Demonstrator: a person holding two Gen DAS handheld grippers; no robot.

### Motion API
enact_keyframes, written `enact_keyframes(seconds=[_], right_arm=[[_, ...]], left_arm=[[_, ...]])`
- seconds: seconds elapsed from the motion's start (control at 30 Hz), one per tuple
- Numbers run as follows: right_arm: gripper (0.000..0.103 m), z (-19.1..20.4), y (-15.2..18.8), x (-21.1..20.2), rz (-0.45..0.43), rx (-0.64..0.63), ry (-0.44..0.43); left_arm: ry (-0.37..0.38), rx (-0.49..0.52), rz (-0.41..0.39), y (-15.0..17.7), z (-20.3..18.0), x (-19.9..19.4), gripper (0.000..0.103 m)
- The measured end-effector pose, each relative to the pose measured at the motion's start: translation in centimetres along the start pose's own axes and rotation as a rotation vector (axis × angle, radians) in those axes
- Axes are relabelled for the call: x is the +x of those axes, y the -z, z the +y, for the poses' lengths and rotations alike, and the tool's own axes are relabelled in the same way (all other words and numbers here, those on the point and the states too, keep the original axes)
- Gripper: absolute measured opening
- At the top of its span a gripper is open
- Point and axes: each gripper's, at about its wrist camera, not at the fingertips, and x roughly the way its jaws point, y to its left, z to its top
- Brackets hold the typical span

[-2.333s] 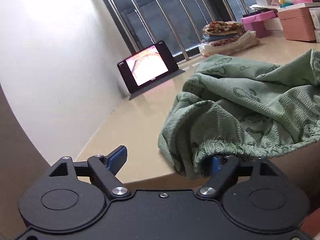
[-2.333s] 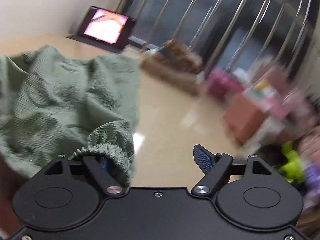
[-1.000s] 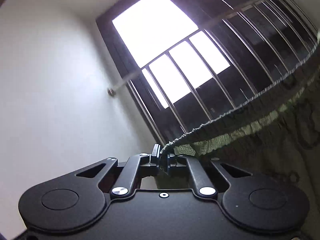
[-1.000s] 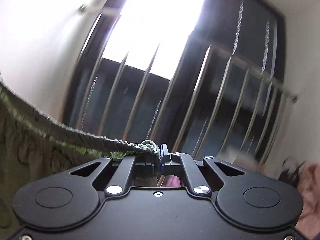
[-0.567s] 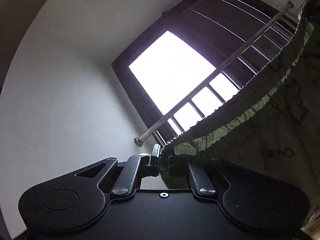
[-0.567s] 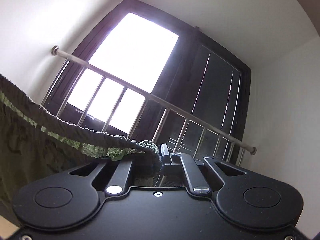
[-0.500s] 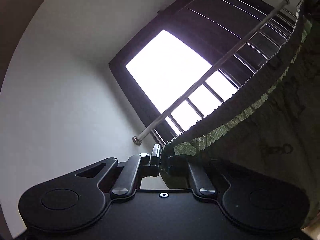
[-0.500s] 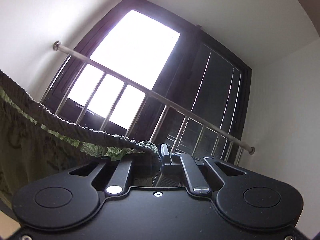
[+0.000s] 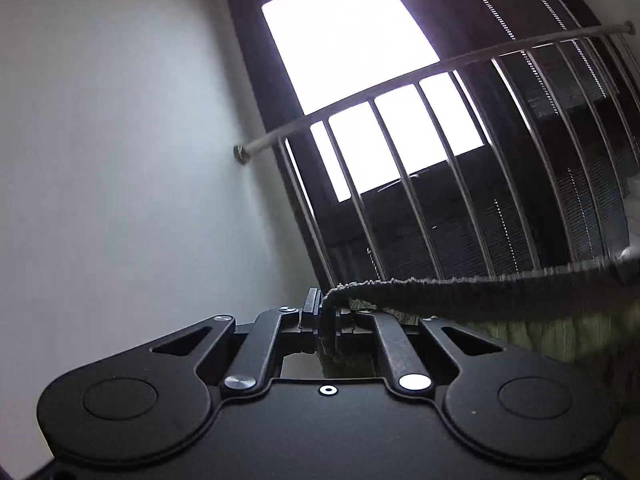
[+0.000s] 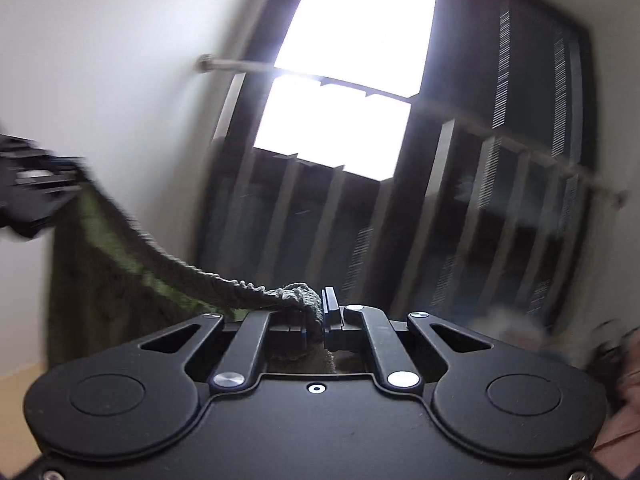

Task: Fold clothes
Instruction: 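Lower the green garment onto the table and open both grippers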

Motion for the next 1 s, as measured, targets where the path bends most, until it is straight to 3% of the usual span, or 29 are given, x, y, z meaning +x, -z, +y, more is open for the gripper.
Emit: enact_keyframes(seconds=[0.07, 0.13, 0.2, 0.27, 0.37, 0.47, 0.63, 0.7, 0.8, 0.83, 0.87, 0.9, 0.93, 0.97, 1.0], right_arm=[[0.006, 1.7, 0.5, 0.4, 0.029, 0.057, -0.135], [0.006, 2.3, 1.0, 0.8, 0.052, 0.162, -0.259], [0.006, 2.0, 2.1, 1.3, 0.071, 0.288, -0.372], [0.006, 1.0, 4.6, 2.2, 0.109, 0.431, -0.449], [0.006, -0.6, 10.4, 4.2, 0.208, 0.635, -0.514], [0.006, -1.5, 18.7, 5.2, 0.313, 0.796, -0.485], [0.006, -1.8, 33.1, 4.6, 0.547, 0.996, -0.328], [0.007, -1.8, 37.2, 4.1, 0.645, 1.039, -0.274], [0.009, -2.5, 39.2, 3.1, 0.693, 1.039, -0.252], [0.009, -2.7, 39.0, 2.8, 0.681, 1.022, -0.25], [0.009, -2.9, 38.6, 2.4, 0.668, 1.001, -0.248], [0.015, -2.9, 38.2, 2.1, 0.659, 0.98, -0.245], [0.019, -2.8, 37.9, 1.6, 0.655, 0.962, -0.24], [0.035, -2.8, 37.6, 1.2, 0.651, 0.944, -0.235], [0.055, -2.7, 37.2, 0.7, 0.647, 0.926, -0.231]], left_arm=[[-0.028, 0.028, 0.011, -0.7, 0.2, 1.6, 0.007], [-0.005, 0.101, -0.023, -1.8, -1.2, 2.2, 0.007], [0.069, 0.125, -0.062, -2.9, -3.3, 2.2, 0.007], [0.2, 0.135, -0.071, -3.3, -6.4, 1.6, 0.007], [0.382, 0.233, -0.041, -0.9, -13.7, 0.5, 0.007], [0.55, 0.355, -0.025, 5.4, -23.0, -0.7, 0.007], [0.831, 0.455, 0.162, 17.5, -36.4, -3.0, 0.007], [0.889, 0.459, 0.203, 20.2, -38.4, -4.2, 0.008], [0.933, 0.452, 0.257, 22.5, -39.6, -5.1, 0.009], [0.935, 0.449, 0.282, 22.6, -39.4, -5.1, 0.012], [0.938, 0.446, 0.308, 22.7, -39.2, -5.0, 0.027], [0.94, 0.429, 0.329, 22.6, -38.8, -4.9, 0.053], [0.941, 0.399, 0.344, 22.5, -38.4, -4.7, 0.066], [0.946, 0.359, 0.346, 22.3, -37.6, -4.7, 0.08], [0.953, 0.315, 0.343, 22.1, -36.5, -4.9, 0.086]])
